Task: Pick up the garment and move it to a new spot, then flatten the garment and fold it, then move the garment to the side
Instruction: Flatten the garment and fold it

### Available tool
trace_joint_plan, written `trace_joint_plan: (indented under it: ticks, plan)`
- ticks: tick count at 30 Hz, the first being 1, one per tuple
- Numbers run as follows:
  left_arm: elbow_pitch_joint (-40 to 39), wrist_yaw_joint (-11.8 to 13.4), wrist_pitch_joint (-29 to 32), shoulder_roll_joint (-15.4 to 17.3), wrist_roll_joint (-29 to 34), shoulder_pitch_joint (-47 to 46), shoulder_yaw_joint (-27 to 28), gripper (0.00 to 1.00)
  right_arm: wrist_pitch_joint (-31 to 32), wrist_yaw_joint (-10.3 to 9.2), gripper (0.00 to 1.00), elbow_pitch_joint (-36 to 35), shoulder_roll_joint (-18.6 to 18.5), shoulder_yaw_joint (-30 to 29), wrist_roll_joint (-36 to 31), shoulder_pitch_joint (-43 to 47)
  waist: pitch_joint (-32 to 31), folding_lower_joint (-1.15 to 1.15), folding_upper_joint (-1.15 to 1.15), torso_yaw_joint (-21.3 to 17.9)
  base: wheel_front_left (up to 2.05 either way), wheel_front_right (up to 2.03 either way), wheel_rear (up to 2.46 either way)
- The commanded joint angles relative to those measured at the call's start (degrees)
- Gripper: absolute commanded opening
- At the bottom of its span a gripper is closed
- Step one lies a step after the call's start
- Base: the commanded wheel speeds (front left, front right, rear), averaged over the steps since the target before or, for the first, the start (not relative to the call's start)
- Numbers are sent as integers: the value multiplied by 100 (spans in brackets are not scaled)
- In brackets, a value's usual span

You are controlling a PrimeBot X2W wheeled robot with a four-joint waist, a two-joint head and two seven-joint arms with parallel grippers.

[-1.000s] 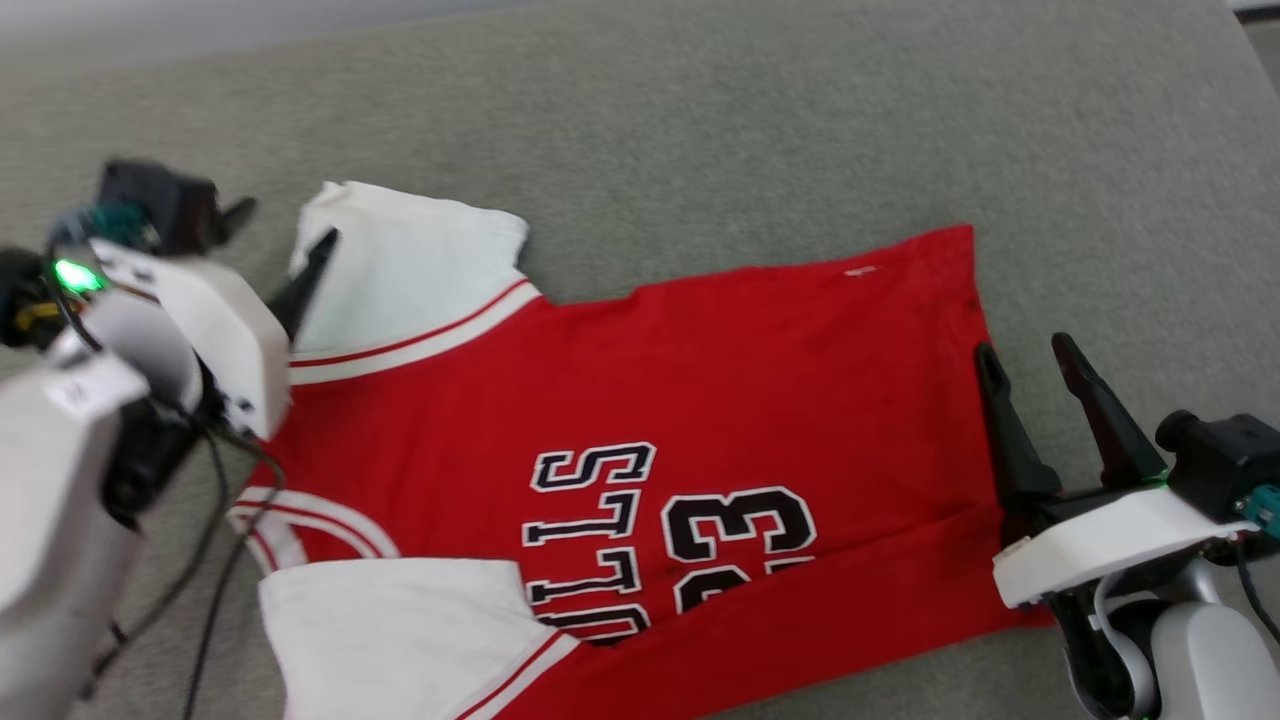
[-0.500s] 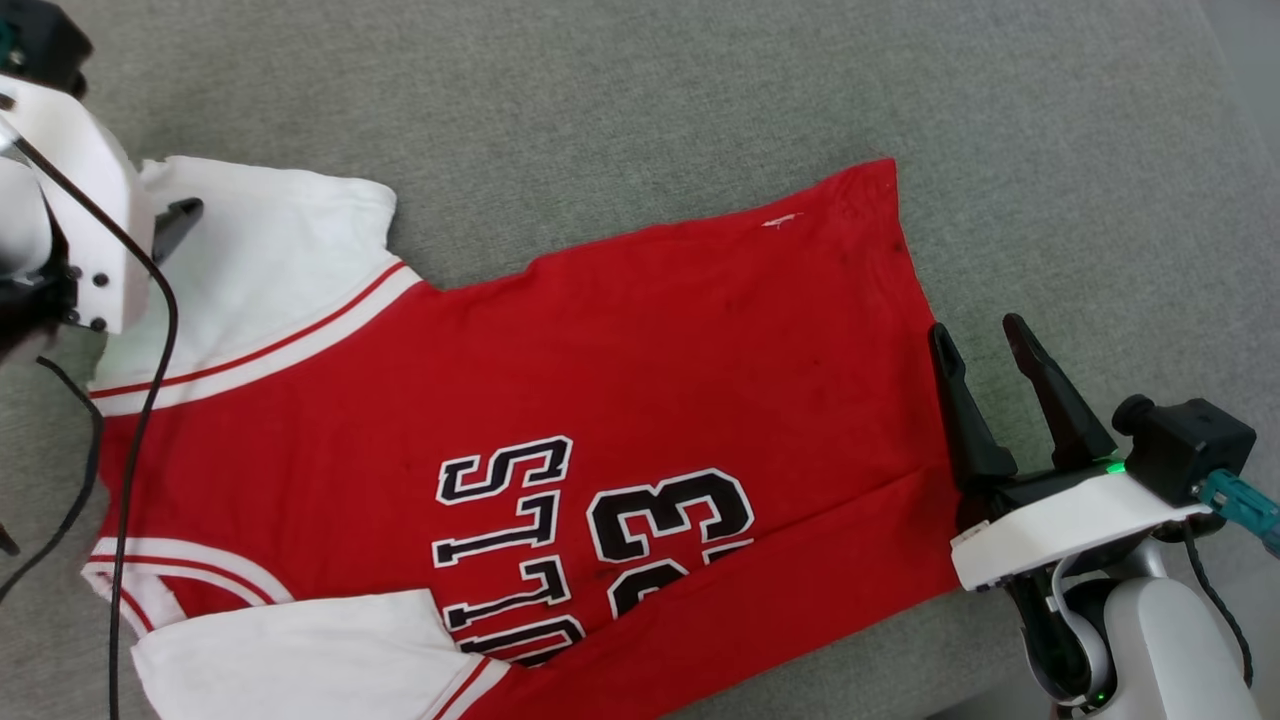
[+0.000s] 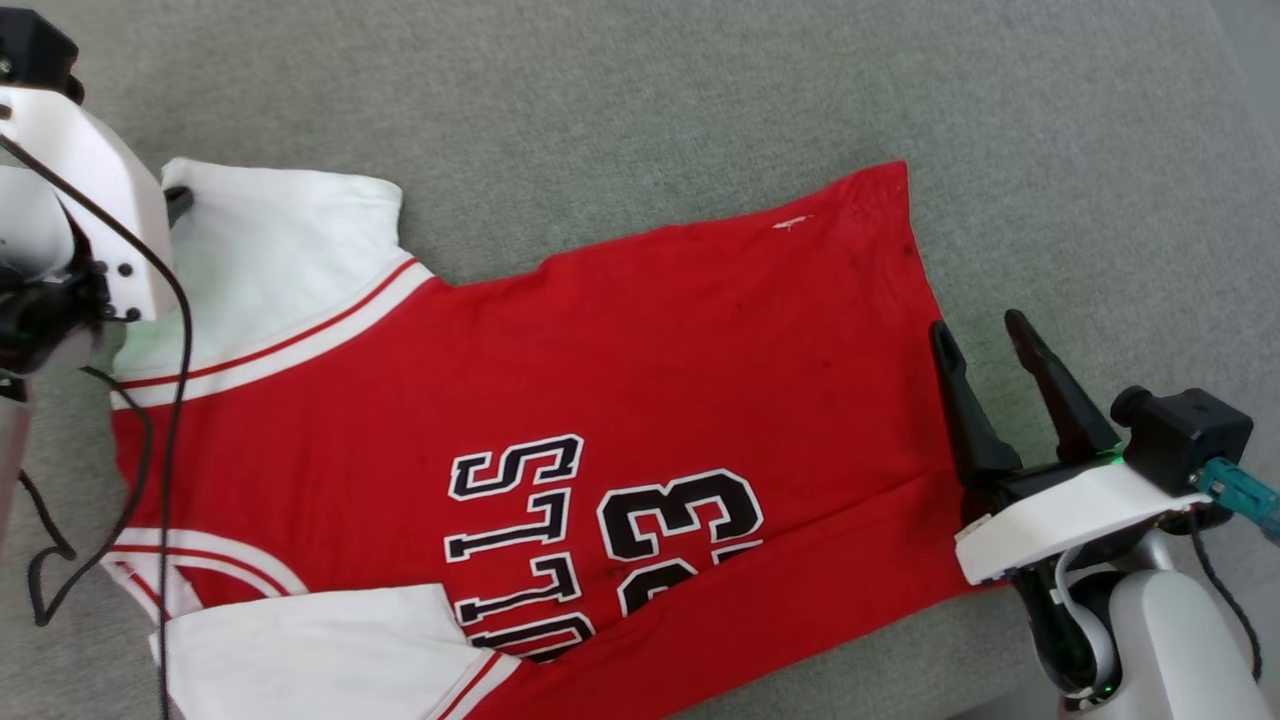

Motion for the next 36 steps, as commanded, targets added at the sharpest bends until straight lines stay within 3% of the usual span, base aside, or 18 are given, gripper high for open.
trace_joint_plan:
  ticks: [1,9,18,26,31,36]
  plan:
    - [-17,-17,-157,-65,3,93,24,0,40,-5,100,-43,-71,-35,-57,22,-140,-1,0,102,0,0,0]
    - [-433,-99,-953,-420,113,427,-105,0,755,-5,100,-369,-752,-112,-161,195,-683,-1,0,567,0,0,0]
    - [-1740,54,-1363,-399,454,1074,-339,0,2576,-5,100,-651,-1780,-57,227,-268,-856,-1,0,1116,0,0,0]
    - [-3060,429,-1623,-455,664,1712,-427,0,3989,-6,100,-179,-2596,123,423,-1049,-627,-1,0,1631,0,0,0]
    - [-3562,553,-1812,-625,763,1900,-569,0,4479,-6,100,533,-2903,395,573,-1697,-338,-1,0,2028,0,0,0]
    - [-3702,555,-1906,-721,816,1961,-691,0,4568,-5,100,1014,-3006,615,494,-1976,-215,-1,0,2256,0,0,0]
